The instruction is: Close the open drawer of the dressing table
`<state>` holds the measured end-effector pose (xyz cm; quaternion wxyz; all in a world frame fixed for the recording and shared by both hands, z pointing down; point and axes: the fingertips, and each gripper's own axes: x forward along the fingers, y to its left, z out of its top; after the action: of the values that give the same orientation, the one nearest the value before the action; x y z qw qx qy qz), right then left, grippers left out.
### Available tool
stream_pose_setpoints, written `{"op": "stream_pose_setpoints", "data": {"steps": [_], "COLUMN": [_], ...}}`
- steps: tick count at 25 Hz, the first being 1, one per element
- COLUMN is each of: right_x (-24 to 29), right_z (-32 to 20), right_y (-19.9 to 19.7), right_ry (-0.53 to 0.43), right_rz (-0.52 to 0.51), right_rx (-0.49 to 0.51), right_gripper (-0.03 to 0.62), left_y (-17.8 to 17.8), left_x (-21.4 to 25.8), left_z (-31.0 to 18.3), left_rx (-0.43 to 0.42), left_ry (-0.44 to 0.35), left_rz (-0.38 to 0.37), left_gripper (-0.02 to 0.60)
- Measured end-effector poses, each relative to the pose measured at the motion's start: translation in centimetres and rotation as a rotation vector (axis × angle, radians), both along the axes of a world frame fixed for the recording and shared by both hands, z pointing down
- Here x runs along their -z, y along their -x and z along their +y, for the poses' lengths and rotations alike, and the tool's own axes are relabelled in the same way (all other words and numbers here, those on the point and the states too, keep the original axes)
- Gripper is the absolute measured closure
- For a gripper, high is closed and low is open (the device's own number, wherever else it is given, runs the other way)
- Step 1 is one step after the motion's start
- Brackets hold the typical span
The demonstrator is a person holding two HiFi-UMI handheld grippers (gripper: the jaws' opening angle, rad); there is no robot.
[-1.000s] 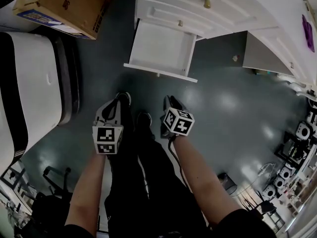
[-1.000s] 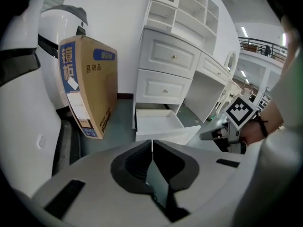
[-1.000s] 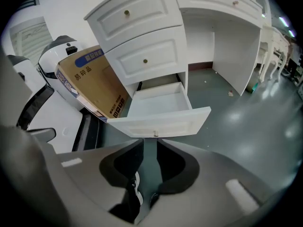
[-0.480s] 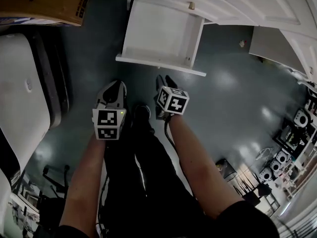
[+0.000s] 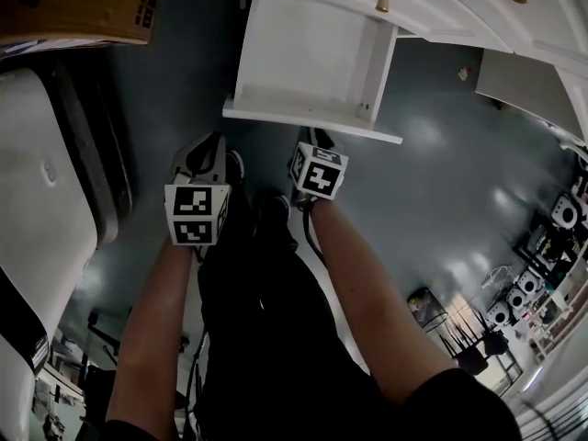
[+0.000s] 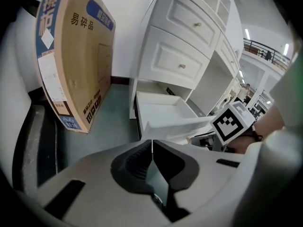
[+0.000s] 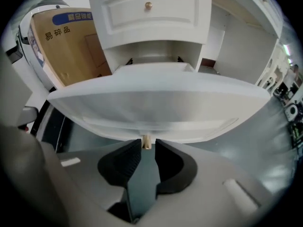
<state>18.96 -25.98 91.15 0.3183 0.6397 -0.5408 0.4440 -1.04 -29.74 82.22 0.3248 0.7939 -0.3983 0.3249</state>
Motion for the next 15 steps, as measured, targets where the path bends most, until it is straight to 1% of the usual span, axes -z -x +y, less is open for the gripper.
{"op": "stream_pose_setpoints", "data": {"steps": [1,3,9,12,14,15], "right_x": [0.2,0.6,0.6,1.0,1.9,2.6], "right_z": [-0.3,-0.8,-2.4,-3.2,-3.9,-4.4], "right_y": [-0.5,-1.1,-1.5,-2.1,-2.4,-2.6], "right_ry": [-0.012,-0.02,-0.006,0.027,0.03,0.029], "right_rz": [0.002,-0.001,0.022,0.038,0.059,0.077], "right_rx": [-0.034,-0.085,-0.076,-0.086,-0.114,-0.129], "right_gripper": [0.518,0.531,0.531,0.533,0.537,0.55], "left_y": [-0.1,-0.2,-0.3,-0.8,-1.1,-1.1], "left_x": [0.0,0.2,0.5,1.0,1.8,2.4], "left_z": [-0.1,-0.4,-1.3,-2.0,-2.7,-3.1], "left_rx": [0.002,-0.003,-0.01,-0.045,-0.092,-0.122], "left_ry": [0.001,-0.001,0.006,0.001,-0.016,-0.028], "left_rz": [0.003,0.007,0.03,0.043,0.045,0.041], "left_gripper": [0.566,0.566,0.566,0.566,0.566,0.566]}}
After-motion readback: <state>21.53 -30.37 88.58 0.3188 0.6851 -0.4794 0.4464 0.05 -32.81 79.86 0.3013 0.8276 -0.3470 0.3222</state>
